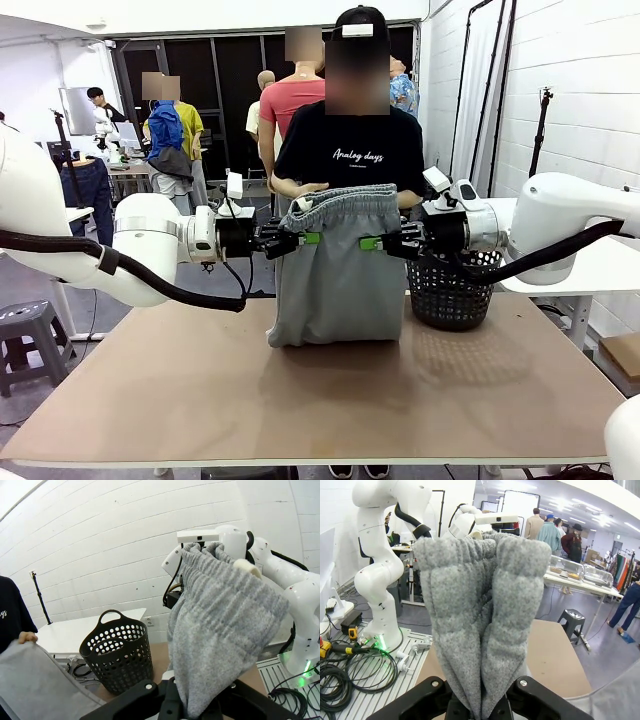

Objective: Fold the training pants.
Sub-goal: Release the ends of the Training pants and then grab the overlapped ends.

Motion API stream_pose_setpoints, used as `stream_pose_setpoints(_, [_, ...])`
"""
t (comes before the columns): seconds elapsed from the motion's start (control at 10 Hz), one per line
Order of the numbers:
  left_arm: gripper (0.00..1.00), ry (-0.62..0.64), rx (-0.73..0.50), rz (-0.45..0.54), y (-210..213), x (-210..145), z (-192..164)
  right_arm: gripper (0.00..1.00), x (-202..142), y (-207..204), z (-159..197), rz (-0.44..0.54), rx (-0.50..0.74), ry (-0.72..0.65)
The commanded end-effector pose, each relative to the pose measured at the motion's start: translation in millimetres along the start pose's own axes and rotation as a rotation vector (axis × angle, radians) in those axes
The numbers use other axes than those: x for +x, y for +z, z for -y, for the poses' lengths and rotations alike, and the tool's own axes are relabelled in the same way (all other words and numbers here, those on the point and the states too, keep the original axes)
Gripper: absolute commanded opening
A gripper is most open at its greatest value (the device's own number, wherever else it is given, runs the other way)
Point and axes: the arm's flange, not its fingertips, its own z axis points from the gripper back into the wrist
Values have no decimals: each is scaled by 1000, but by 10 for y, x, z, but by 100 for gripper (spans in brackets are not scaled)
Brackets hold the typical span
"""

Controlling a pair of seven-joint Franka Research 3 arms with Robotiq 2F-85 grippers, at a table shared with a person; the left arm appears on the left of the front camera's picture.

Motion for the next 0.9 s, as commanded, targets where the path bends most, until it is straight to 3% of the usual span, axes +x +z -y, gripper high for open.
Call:
stream_pose_setpoints(0.0, [0,1,4,-2,-5,17,-1,0,36,-12,-18,3,7,8])
stream_pose_setpoints(0.8, [0,1,4,-2,-5,17,-1,0,36,-12,-18,3,7,8])
